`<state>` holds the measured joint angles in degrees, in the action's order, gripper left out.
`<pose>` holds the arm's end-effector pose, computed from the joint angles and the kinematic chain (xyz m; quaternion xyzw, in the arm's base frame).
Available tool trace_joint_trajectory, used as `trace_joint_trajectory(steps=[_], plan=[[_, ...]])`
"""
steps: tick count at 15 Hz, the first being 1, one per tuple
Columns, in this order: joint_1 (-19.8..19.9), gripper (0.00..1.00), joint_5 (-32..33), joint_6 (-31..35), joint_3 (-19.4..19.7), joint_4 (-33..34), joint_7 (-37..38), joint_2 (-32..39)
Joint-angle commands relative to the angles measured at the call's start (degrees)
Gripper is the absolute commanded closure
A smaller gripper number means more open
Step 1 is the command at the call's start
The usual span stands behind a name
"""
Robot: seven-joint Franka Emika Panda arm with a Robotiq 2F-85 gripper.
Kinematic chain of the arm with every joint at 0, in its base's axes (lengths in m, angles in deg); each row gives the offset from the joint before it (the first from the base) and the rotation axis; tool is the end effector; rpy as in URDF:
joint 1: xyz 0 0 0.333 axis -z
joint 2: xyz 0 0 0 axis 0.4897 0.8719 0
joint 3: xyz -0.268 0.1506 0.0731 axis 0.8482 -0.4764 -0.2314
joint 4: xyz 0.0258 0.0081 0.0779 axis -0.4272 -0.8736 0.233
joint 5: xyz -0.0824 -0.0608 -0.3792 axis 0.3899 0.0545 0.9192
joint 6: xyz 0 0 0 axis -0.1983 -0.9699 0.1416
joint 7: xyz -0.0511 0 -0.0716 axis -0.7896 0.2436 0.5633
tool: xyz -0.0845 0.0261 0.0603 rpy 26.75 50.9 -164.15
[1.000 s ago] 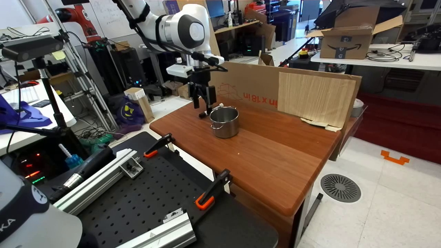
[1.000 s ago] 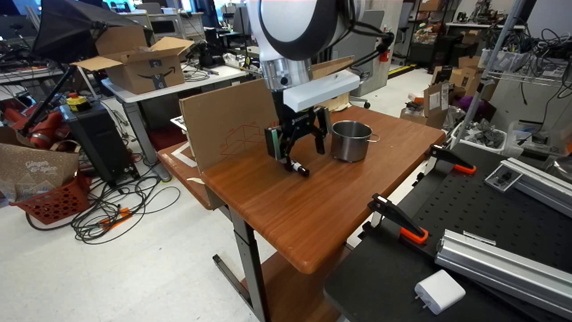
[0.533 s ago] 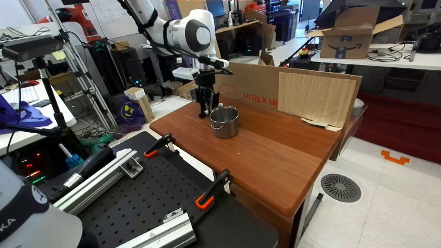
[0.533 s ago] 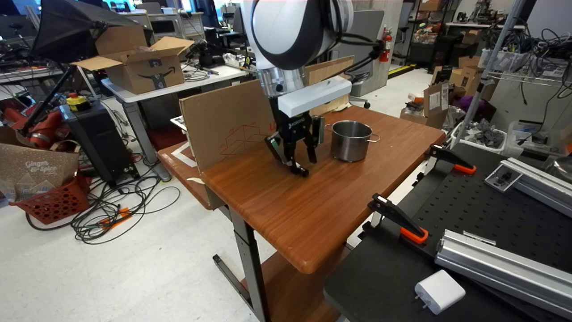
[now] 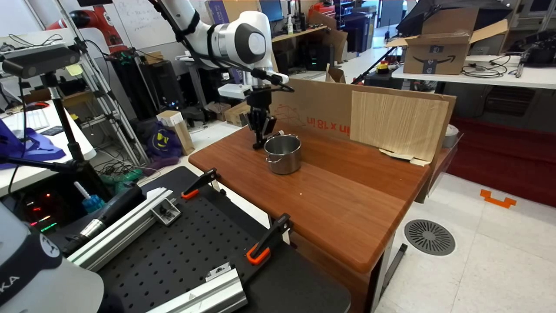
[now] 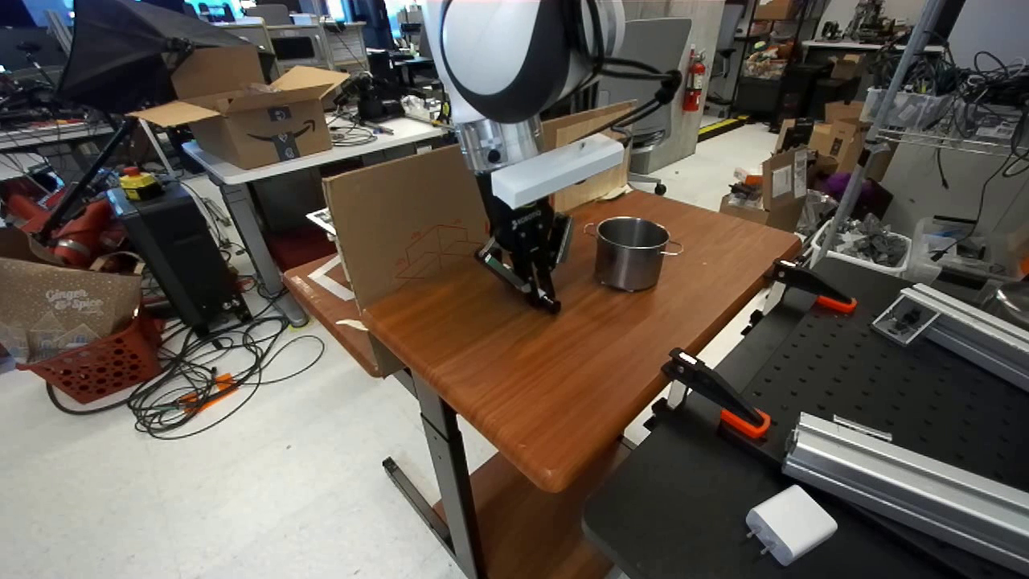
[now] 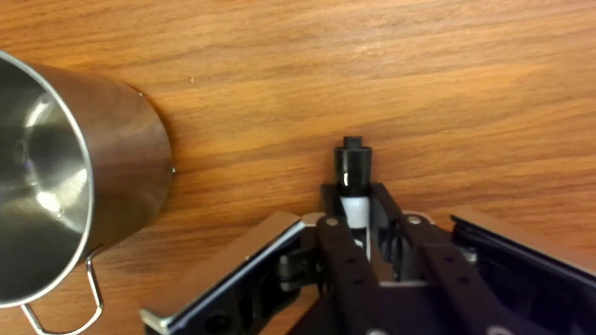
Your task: Put the marker in the pot
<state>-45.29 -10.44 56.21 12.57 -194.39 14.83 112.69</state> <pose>0.5734 0.1766 0.1456 0.9933 -0.0374 -0.0933 0.0578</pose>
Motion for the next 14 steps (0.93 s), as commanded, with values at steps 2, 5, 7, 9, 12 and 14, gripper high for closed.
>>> trace_joint_trajectory(steps=[2,5,7,9,12,14], plan=[[0.1,0.95,-0.4,-2.0,-0.2,-1.1,-1.4,-3.2],[1.4,0.95,-1.4,-5.1,-0.8,-2.6,-3.3,-7.0],[2.2,0.95,-1.8,-7.9,-1.0,-3.9,-4.5,-10.1],[3.2,0.95,-2.0,-10.1,-1.0,-5.5,-5.5,-13.2],[5.5,0.95,-3.5,-15.2,-1.2,-7.4,-8.4,-16.7],[6.8,0.95,-4.4,-18.7,-1.0,-8.3,-10.1,-18.4]])
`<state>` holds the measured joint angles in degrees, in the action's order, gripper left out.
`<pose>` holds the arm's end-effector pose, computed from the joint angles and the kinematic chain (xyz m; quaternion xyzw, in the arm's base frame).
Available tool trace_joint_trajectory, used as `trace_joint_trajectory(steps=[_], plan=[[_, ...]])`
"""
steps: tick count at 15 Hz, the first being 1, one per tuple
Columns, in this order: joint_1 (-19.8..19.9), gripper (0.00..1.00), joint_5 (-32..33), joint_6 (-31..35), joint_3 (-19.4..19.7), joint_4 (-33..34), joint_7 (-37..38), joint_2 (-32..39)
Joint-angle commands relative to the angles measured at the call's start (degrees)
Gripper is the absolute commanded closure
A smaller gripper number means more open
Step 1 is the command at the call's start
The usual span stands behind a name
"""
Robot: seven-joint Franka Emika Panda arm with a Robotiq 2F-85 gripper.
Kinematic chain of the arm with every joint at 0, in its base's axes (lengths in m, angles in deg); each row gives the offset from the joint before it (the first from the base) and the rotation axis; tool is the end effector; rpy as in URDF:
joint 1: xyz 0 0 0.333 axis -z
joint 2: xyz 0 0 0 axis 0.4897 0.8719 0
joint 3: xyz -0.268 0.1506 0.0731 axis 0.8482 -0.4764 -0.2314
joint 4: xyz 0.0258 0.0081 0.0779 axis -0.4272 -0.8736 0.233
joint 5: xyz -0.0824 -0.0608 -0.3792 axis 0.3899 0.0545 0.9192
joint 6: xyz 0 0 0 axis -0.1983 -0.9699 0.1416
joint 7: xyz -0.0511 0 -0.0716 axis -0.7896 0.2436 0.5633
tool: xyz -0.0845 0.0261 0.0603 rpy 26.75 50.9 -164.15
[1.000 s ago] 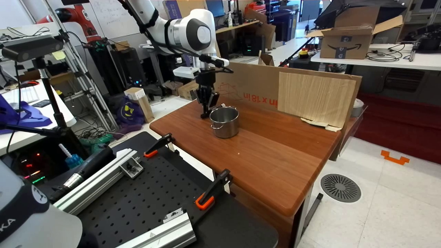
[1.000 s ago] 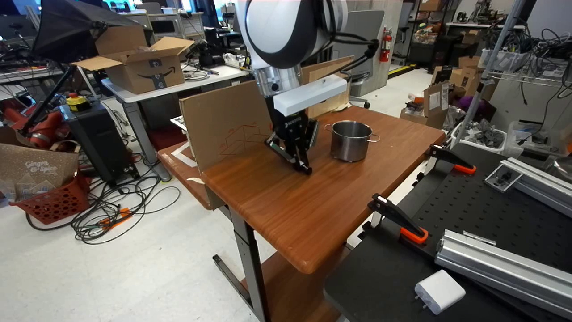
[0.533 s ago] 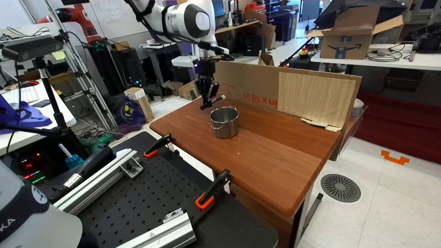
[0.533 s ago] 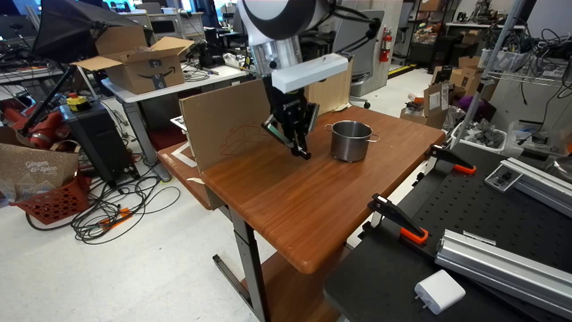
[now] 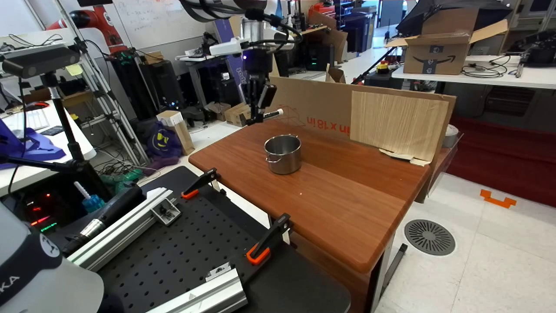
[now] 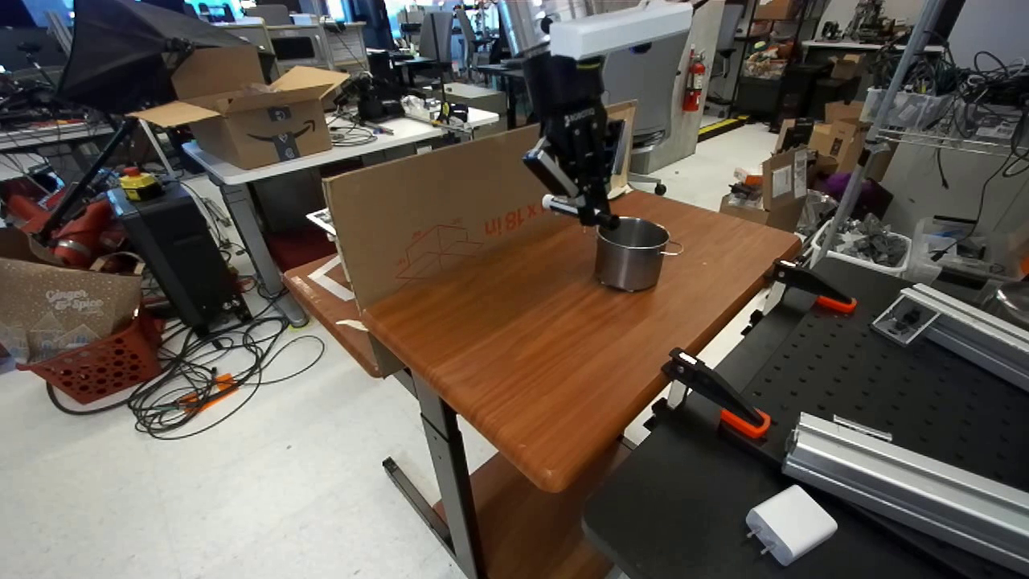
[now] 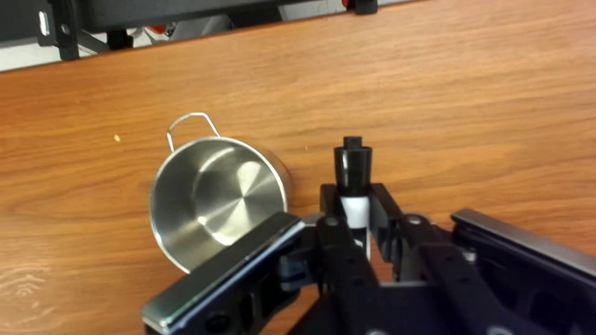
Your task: Put the marker in the pot
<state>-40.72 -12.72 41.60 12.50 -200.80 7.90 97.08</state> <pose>0.5493 0.1220 0.2495 0.9873 -0.0331 -0.1458 0.0538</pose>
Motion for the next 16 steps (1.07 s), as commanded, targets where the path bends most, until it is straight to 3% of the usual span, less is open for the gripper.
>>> trace_joint_trajectory(steps=[1,8,16], plan=[[2.8,0.95,-2.4,-5.7,-0.9,-2.3,-3.6,-3.6],[6.4,0.95,-2.9,-16.6,0.3,-0.4,-5.7,-2.6],[7.6,0.95,-2.4,-24.6,0.8,7.5,-7.5,5.7]])
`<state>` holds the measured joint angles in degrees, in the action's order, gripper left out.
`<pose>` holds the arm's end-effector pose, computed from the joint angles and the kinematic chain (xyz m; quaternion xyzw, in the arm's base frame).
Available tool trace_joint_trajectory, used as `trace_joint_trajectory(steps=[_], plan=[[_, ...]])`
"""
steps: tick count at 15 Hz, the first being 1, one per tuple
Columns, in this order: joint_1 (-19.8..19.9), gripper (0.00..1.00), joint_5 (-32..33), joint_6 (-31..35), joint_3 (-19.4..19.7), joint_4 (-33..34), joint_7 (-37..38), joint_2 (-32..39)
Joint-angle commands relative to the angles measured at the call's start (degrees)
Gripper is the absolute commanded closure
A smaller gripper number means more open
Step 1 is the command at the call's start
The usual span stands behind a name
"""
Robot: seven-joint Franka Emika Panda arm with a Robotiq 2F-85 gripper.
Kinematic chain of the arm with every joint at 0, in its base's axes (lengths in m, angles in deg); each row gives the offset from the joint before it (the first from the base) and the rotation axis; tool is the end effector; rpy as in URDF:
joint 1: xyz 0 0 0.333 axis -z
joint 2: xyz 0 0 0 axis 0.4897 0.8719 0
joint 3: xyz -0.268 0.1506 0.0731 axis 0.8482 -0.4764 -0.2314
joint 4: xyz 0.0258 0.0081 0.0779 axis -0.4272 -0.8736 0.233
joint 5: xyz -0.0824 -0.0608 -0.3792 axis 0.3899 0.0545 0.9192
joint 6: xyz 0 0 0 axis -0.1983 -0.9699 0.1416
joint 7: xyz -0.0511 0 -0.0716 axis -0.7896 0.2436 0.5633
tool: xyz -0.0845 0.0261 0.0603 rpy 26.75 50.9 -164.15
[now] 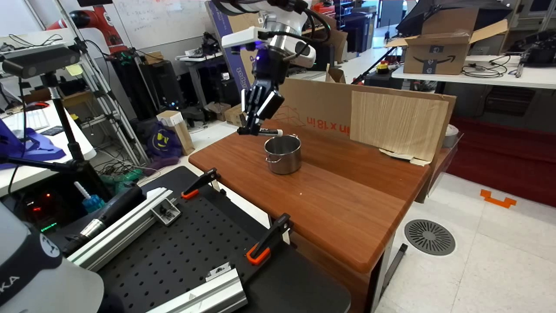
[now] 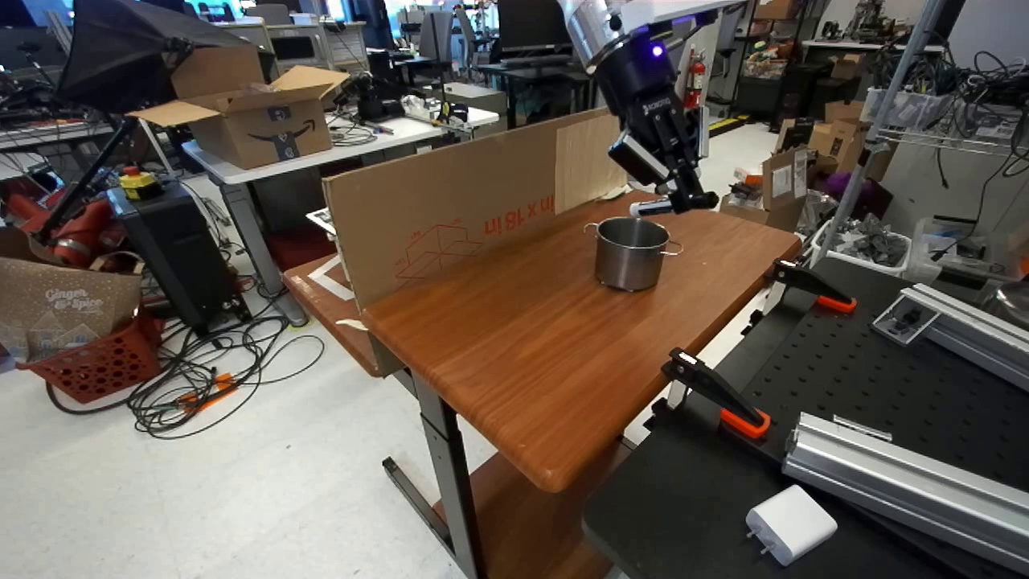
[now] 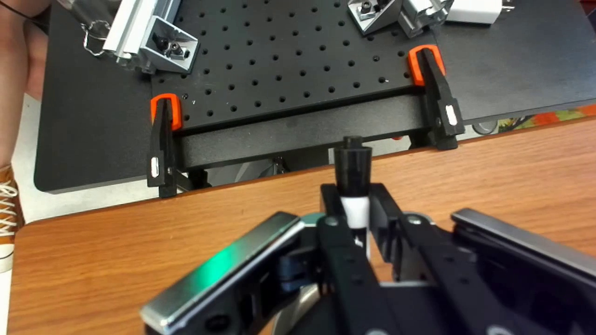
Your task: Put the marker in the pot
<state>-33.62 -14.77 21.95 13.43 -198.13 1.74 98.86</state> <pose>0.5284 0.0430 0.2390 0.9477 -0.0580 -0.3103 0.0475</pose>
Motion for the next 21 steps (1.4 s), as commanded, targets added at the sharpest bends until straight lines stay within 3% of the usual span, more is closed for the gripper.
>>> trace_joint_trajectory(steps=[1,9,18,19,21], plan=[[0.6,0.95,-0.4,-6.0,0.0,6.3,-1.6,5.4],[0.9,0.95,0.2,-11.8,0.7,15.9,-2.4,14.2],[0.3,0.95,1.1,-13.2,0.8,21.3,-2.4,19.3],[0.2,0.56,1.1,-13.2,0.8,21.6,-2.3,19.5],[0.1,0.48,1.1,-13.4,0.8,22.1,-2.3,19.7]])
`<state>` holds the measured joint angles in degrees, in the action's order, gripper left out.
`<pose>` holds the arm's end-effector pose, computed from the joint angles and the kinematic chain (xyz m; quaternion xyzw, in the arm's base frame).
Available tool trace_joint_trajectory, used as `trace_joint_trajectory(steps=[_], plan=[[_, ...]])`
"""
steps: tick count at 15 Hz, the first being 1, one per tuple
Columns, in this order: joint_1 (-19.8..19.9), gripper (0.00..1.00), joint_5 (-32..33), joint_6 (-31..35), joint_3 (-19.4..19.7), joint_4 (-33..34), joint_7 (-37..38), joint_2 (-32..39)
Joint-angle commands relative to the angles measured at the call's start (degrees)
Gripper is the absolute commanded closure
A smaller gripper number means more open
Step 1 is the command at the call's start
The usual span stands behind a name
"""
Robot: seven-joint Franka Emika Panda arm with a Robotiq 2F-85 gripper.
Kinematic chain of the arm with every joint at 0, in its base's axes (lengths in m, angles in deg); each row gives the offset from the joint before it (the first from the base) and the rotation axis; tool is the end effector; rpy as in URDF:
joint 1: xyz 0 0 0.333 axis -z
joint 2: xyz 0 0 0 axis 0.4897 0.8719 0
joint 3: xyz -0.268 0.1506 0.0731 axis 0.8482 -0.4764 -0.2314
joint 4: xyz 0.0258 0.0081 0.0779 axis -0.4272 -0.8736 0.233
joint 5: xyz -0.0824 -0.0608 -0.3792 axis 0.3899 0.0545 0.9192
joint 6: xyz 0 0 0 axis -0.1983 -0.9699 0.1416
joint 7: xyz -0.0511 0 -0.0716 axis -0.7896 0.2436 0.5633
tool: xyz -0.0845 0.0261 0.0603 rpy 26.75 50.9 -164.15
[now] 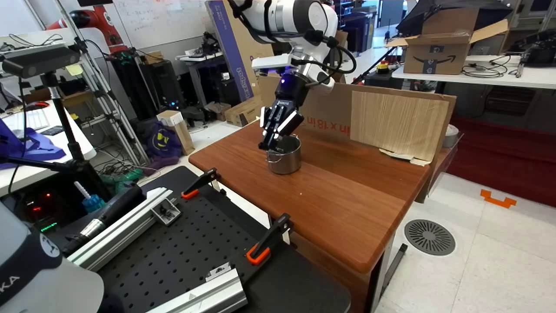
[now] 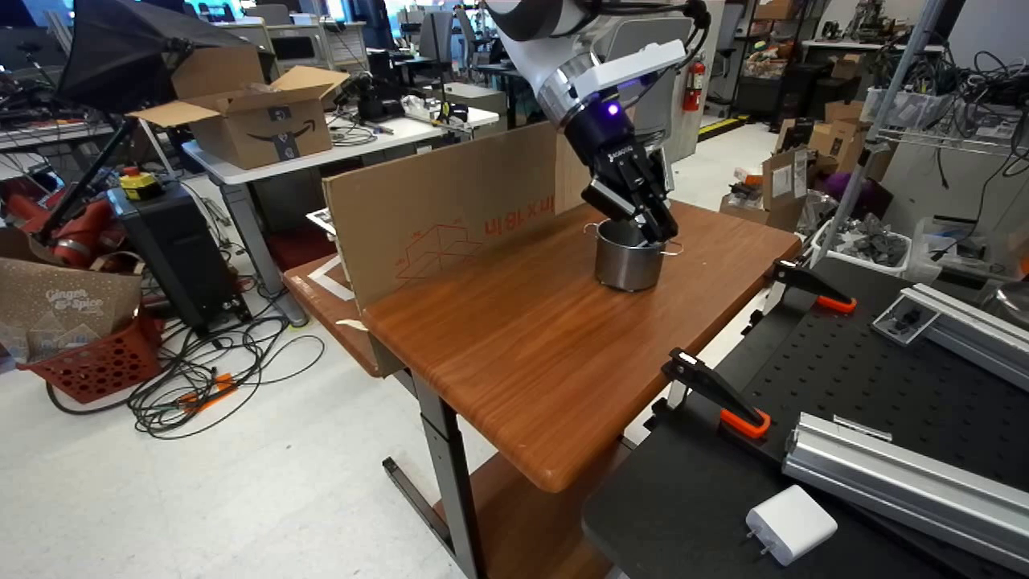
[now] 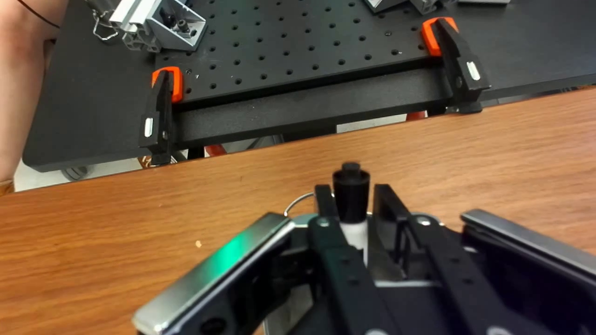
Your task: Put the marker in the pot
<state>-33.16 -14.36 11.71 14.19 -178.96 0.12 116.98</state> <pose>0.5824 0.0343 0.1718 0.9197 -0.0523 -0.3851 0.0557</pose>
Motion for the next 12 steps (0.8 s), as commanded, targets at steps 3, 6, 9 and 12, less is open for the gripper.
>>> trace_joint_trajectory(steps=[3,6,9,12], plan=[[-0.3,0.27,0.6,-3.3,0.0,3.5,-0.7,1.8],[-0.3,0.05,0.6,-3.2,0.0,3.5,-0.8,1.5],[-0.2,0.0,0.3,-2.9,-0.2,2.7,-1.1,0.5],[-0.4,0.0,0.2,-0.5,-0.7,-1.4,-1.4,-3.9]])
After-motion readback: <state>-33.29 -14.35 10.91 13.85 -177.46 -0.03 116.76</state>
